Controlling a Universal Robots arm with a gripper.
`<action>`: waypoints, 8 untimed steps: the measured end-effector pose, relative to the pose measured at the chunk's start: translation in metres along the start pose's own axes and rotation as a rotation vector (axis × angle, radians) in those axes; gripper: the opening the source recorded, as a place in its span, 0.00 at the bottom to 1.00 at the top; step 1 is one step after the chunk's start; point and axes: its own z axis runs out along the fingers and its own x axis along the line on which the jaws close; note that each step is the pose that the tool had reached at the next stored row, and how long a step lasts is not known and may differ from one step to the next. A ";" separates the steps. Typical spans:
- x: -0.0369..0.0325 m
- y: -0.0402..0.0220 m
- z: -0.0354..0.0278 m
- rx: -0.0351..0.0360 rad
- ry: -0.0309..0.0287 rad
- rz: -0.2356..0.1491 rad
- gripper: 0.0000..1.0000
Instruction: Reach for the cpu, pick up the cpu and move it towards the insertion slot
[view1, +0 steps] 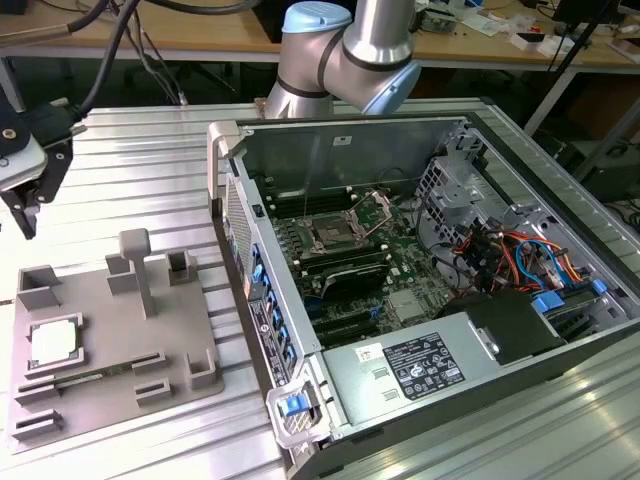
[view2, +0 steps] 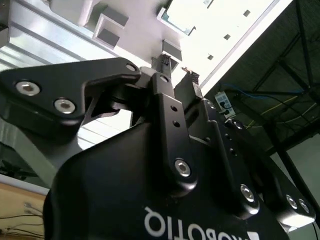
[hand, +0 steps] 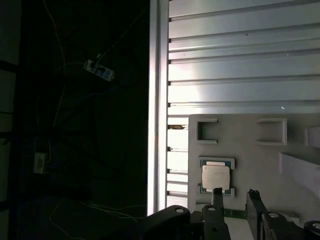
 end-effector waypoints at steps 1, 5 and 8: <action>0.0020 -0.0001 0.0015 0.0000 0.0000 0.000 0.37; 0.0105 -0.0014 0.0093 -0.0004 0.0001 -0.004 0.55; 0.0145 -0.0019 0.0169 -0.0005 0.0055 -0.005 0.68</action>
